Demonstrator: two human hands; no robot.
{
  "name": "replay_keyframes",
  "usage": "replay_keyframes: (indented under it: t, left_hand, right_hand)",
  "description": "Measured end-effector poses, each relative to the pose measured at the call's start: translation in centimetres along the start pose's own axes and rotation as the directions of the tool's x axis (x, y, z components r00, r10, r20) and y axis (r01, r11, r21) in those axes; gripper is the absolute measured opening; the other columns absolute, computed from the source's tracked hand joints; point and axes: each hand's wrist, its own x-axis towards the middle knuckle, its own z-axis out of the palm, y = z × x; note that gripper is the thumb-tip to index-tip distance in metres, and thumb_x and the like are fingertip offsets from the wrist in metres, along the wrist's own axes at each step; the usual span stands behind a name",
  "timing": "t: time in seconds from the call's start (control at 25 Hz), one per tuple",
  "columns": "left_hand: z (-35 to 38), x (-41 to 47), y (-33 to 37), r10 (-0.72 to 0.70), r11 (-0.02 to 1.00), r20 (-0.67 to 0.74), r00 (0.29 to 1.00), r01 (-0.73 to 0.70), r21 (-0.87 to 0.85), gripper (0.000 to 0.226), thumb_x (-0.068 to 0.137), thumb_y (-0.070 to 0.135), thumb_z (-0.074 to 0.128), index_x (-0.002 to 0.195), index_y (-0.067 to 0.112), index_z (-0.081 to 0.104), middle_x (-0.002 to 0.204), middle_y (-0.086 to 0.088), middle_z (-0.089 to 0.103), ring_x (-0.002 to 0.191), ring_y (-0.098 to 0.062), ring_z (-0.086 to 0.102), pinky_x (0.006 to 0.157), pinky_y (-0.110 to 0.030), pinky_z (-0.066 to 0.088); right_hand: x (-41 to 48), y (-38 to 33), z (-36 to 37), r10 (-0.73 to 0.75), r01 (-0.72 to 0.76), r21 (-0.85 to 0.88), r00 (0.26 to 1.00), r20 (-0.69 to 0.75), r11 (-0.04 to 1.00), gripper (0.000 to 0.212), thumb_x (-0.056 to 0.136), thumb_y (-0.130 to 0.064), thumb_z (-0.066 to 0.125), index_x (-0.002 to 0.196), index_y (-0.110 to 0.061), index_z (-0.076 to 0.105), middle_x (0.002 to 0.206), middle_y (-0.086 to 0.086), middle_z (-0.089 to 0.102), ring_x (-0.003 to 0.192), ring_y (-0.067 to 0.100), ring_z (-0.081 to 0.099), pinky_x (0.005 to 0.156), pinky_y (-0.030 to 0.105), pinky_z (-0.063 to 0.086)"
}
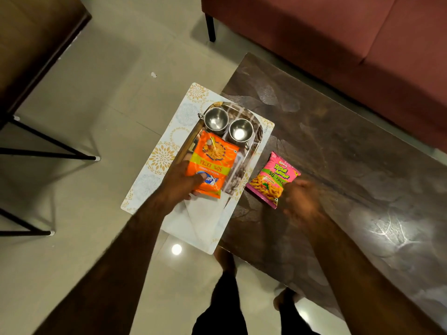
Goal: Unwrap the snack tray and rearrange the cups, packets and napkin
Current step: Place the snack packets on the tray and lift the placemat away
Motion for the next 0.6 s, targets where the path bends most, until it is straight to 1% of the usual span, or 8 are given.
replay_keyframes:
  t: [0.16,0.24,0.28,0.36,0.44,0.52,0.56,0.6]
  left_hand:
    - [-2.4,3.5,-0.4,-0.060,0.991,-0.088,0.994,0.070,0.113,0.028,0.091,0.021,0.067,0.114,0.015,0.052,0.109,-0.009,0.066,0.076,-0.019,0.061,0.053,-0.025,0.039]
    - [-2.8,4.6,-0.7,-0.042,0.975,-0.097,0.994,0.062,0.213,0.039,0.086,0.022,0.069,0.119,0.012,0.049,0.115,-0.014,0.065,0.088,-0.029,0.065,0.060,-0.029,0.047]
    - [-2.9,5.0,-0.8,-0.013,0.958,-0.102,0.995,0.041,0.282,0.046,0.083,0.025,0.070,0.122,0.012,0.049,0.119,-0.015,0.063,0.098,-0.033,0.065,0.070,-0.034,0.053]
    - [-2.7,5.1,-1.1,0.036,0.897,-0.128,0.991,0.025,0.442,0.052,0.084,0.030,0.068,0.128,0.013,0.048,0.126,-0.016,0.054,0.110,-0.035,0.060,0.091,-0.045,0.052]
    - [-2.4,5.0,-1.6,0.097,0.825,-0.148,0.984,0.004,0.565,0.050,0.088,0.031,0.066,0.131,0.012,0.047,0.128,-0.018,0.047,0.113,-0.037,0.056,0.096,-0.048,0.048]
    - [-2.4,5.1,-2.2,0.174,0.770,-0.175,0.969,-0.023,0.638,0.049,0.089,0.032,0.066,0.128,0.010,0.048,0.126,-0.021,0.046,0.114,-0.041,0.053,0.096,-0.050,0.047]
    - [-2.5,5.2,-2.6,0.199,0.748,-0.180,0.963,-0.030,0.663,0.049,0.088,0.033,0.066,0.127,0.009,0.049,0.125,-0.022,0.047,0.114,-0.041,0.051,0.095,-0.050,0.047]
    - [-2.6,5.3,-2.8,0.212,0.730,-0.173,0.962,-0.039,0.682,0.049,0.089,0.035,0.065,0.127,0.008,0.050,0.124,-0.023,0.049,0.115,-0.042,0.050,0.096,-0.050,0.046]
  right_hand:
    - [1.3,1.8,0.4,0.146,-0.146,-0.067,0.989,-0.004,0.987,0.021,0.098,-0.030,0.070,0.090,-0.022,0.052,0.082,0.003,0.051,0.070,0.017,0.047,0.060,0.031,0.039]
    - [1.9,2.1,1.4,0.159,-0.156,-0.090,0.987,0.025,0.984,0.021,0.100,-0.036,0.070,0.101,-0.018,0.058,0.087,0.005,0.052,0.070,0.017,0.048,0.059,0.033,0.039]
    - [1.9,2.0,1.9,0.148,-0.144,-0.077,0.988,0.036,0.986,0.025,0.100,-0.037,0.071,0.108,-0.016,0.059,0.089,0.007,0.056,0.074,0.019,0.053,0.061,0.034,0.043]
    - [3.2,2.4,3.2,0.074,-0.073,-0.041,0.997,0.012,0.996,0.054,0.087,-0.048,0.081,0.125,-0.012,0.066,0.114,0.013,0.069,0.102,0.032,0.069,0.084,0.041,0.057]
    - [10.1,6.9,2.9,-0.013,0.013,-0.058,1.000,-0.001,0.998,0.104,0.055,-0.072,0.086,0.140,-0.016,0.065,0.140,0.014,0.068,0.125,0.038,0.067,0.108,0.054,0.054]
    - [15.5,10.4,2.8,-0.037,0.037,-0.011,0.999,-0.024,0.999,0.129,0.029,-0.089,0.087,0.137,-0.022,0.066,0.135,0.008,0.072,0.121,0.036,0.070,0.107,0.059,0.056]
    - [13.5,9.5,2.6,-0.025,0.024,0.032,0.999,0.037,0.999,0.118,0.035,-0.086,0.090,0.132,-0.023,0.069,0.126,0.004,0.076,0.111,0.031,0.075,0.099,0.056,0.061]
    - [9.6,7.5,2.5,-0.050,0.042,0.097,0.996,0.079,0.994,0.091,0.055,-0.074,0.093,0.127,-0.023,0.070,0.116,0.000,0.079,0.099,0.023,0.077,0.085,0.048,0.066]
